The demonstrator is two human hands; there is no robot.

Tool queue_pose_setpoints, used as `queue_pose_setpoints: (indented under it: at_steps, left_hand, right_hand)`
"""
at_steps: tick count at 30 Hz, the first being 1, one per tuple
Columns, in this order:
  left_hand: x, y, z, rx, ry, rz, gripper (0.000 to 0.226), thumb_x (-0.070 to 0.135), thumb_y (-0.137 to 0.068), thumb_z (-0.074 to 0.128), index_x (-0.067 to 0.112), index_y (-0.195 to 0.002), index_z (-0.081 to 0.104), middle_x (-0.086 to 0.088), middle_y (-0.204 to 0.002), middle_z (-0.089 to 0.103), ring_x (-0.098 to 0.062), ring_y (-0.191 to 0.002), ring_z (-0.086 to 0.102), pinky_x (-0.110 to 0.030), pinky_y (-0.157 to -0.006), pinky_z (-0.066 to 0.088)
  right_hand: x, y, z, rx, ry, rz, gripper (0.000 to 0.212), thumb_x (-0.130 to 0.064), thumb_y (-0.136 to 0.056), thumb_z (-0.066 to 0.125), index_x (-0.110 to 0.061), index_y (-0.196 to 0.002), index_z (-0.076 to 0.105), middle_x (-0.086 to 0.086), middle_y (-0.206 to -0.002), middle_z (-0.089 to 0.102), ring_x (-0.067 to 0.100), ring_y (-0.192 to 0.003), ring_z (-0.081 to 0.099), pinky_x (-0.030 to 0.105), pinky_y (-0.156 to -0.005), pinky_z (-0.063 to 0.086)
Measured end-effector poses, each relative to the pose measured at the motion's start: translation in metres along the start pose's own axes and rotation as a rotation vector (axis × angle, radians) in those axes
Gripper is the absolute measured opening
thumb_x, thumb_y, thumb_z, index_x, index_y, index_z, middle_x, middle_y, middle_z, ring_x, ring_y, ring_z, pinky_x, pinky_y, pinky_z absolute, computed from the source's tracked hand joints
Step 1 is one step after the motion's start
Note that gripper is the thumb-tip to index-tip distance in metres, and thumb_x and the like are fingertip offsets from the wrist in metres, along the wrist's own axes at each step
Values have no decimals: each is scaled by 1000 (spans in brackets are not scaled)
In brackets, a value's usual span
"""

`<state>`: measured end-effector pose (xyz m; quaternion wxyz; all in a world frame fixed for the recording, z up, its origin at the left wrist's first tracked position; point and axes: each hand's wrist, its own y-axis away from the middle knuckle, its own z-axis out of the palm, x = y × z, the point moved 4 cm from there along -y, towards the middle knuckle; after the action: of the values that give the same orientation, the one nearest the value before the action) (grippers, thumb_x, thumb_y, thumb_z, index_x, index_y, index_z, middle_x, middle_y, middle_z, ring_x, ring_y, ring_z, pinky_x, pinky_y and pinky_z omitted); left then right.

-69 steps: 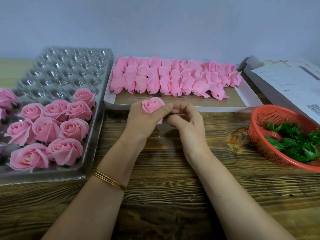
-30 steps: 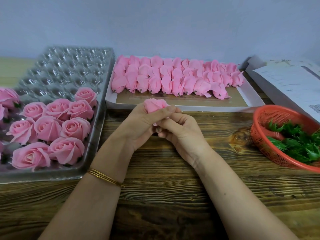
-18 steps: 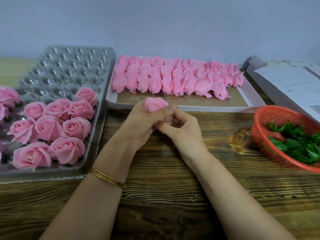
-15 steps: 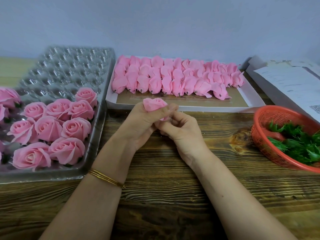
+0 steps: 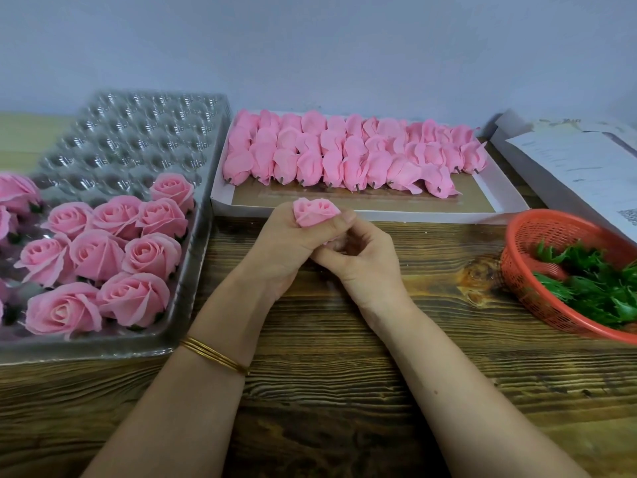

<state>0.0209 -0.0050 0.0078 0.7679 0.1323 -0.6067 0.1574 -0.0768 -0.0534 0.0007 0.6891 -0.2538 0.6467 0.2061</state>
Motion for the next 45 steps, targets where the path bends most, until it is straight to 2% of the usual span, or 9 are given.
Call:
queue_pose_setpoints:
  at_steps: [3, 7, 12, 16, 19, 27, 35, 40, 45]
  left_hand:
    - [1, 1, -3, -49, 17, -4, 29, 21, -71, 81, 4, -93, 74, -12, -84, 69, -20, -81, 67, -26, -75, 57]
    - [4, 2, -3, -117, 9, 0, 25, 11, -74, 79, 3, -97, 73, -15, -89, 71, -17, -82, 69, -25, -77, 58]
    - [9, 6, -7, -239, 20, -3, 30, 20, -73, 75, 5, -99, 74, -29, -118, 64, -23, -98, 66, -36, -89, 54]
    - [6, 5, -5, -218, -6, 8, 33, 17, -79, 75, -6, -103, 70, -8, -89, 72, -14, -84, 68, -25, -70, 56]
    - [2, 1, -4, -98, 16, -29, 28, 19, -74, 77, -3, -92, 73, -7, -83, 71, -14, -75, 68, -22, -63, 54]
    - [-1, -1, -3, 52, 74, -88, 54, 28, -66, 85, -11, -99, 69, -20, -91, 64, -21, -76, 63, -24, -64, 57]
    - [2, 1, -3, -112, 35, -41, 25, 17, -54, 89, 9, -70, 72, -3, -88, 73, -13, -87, 68, -27, -77, 56]
    - [4, 3, -4, -217, 1, -30, 13, 10, -67, 80, 20, -62, 74, 0, -93, 74, -13, -98, 67, -29, -82, 54]
    - [4, 4, -5, -170, 7, -26, 30, 18, -61, 88, 0, -78, 71, -12, -97, 72, -15, -98, 69, -34, -84, 56]
  right_hand:
    - [1, -1, -2, -38, -55, 23, 28, 10, -78, 73, -9, -99, 72, -9, -68, 67, 7, -72, 61, 21, -73, 53]
    - [2, -1, -4, -55, -125, 69, 28, 8, -79, 73, -7, -102, 74, 16, -94, 75, 19, -90, 67, 35, -91, 55]
    - [-1, 0, -1, -164, -354, 217, 36, -2, -69, 74, -2, -105, 72, 16, -89, 67, 20, -82, 61, 18, -67, 51]
    - [0, 0, -1, -188, -326, 239, 11, 8, -75, 69, 3, -85, 71, 20, -88, 54, 29, -79, 44, 23, -67, 41]
    - [4, 0, -2, -164, -235, 197, 23, 10, -83, 66, 22, -102, 60, 21, -91, 51, 29, -85, 43, 24, -70, 44]
    - [1, 3, 2, -122, -93, 76, 26, 13, -75, 75, 0, -97, 71, -3, -70, 66, 9, -72, 62, 24, -79, 53]
    - [3, 2, -2, -76, -77, 30, 18, 10, -74, 75, 3, -91, 73, 30, -90, 69, 23, -86, 63, 44, -88, 54]
    - [6, 0, -2, -205, -145, 99, 26, -1, -69, 75, 5, -94, 73, 15, -92, 74, 21, -92, 69, 33, -88, 54]
    - [6, 0, 0, -233, -188, 114, 18, -3, -65, 74, -19, -74, 79, -2, -68, 70, 6, -67, 64, 20, -71, 52]
